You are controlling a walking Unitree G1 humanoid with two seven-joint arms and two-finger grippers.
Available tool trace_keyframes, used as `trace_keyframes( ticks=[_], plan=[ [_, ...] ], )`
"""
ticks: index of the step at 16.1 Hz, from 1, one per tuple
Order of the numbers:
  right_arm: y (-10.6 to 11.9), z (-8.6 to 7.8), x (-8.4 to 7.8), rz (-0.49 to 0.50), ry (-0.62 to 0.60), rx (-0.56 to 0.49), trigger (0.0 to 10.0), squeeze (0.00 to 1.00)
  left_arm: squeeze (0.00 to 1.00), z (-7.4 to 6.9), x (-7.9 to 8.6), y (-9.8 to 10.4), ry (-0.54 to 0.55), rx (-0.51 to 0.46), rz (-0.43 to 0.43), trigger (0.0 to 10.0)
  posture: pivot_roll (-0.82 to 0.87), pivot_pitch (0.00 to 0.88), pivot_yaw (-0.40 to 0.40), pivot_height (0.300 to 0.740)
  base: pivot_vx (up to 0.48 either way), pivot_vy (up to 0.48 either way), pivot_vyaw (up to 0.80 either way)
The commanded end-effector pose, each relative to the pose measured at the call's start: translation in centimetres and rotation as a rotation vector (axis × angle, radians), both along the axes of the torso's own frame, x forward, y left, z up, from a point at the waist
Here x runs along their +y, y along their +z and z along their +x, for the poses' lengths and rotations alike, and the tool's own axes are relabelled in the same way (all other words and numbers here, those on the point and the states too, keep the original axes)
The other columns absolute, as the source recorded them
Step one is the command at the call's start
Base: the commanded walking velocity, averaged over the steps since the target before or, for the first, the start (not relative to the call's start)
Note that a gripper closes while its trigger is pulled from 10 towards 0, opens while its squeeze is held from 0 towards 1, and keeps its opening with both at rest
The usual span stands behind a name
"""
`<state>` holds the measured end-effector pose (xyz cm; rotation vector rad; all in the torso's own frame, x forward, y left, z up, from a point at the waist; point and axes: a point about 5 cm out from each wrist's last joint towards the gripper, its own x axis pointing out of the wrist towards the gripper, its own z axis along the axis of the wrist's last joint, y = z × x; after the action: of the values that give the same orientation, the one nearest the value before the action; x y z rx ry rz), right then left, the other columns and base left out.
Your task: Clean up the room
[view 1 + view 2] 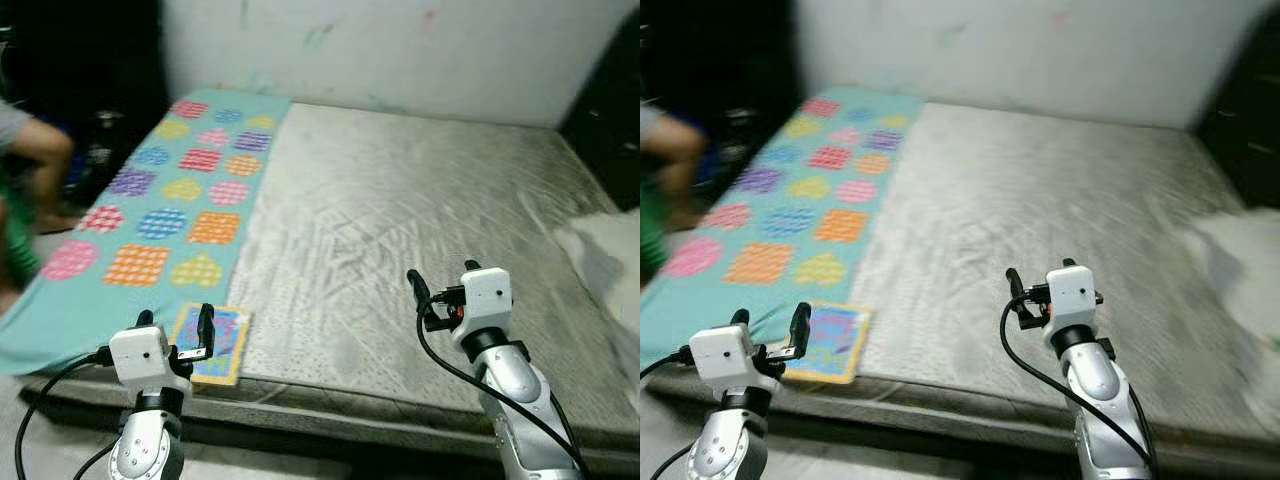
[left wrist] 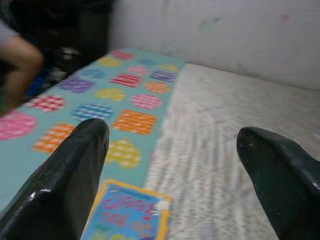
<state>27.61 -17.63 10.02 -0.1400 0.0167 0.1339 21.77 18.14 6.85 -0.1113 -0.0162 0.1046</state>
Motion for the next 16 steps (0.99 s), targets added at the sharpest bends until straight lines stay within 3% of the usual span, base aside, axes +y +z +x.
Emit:
trace_keyframes(
  ticks=[1,4,8,11,16],
  plan=[
    [-0.2,-0.2,-0.7,-0.002,-0.028,0.019,10.0,0.00,0.00,0.2,-0.3,-0.1,0.001,-0.002,-0.007,10.0,0.01,0.000,-0.063,0.740,0.000,0.000,-0.80],
    [-0.7,-0.2,-0.6,-0.005,-0.029,0.045,10.0,0.00,0.00,1.5,-0.1,0.5,0.002,-0.026,-0.011,10.0,0.01,0.000,-0.060,0.740,0.000,0.000,0.00],
    [-0.7,0.6,0.1,0.012,-0.038,0.023,10.0,0.00,0.00,1.3,-0.6,0.3,-0.010,-0.016,-0.013,10.0,0.02,0.008,-0.009,0.740,0.000,0.000,0.00],
    [-0.6,1.0,0.3,0.033,-0.074,0.005,10.0,0.00,0.00,2.1,-1.1,0.6,-0.061,-0.013,-0.014,10.0,0.01,0.011,0.035,0.740,0.000,0.000,0.00],
    [-0.6,1.5,1.0,0.023,-0.036,-0.002,10.0,0.00,0.00,2.4,-2.0,0.6,-0.085,-0.019,-0.018,10.0,0.02,0.019,0.019,0.740,0.000,0.000,0.00]
  ],
)
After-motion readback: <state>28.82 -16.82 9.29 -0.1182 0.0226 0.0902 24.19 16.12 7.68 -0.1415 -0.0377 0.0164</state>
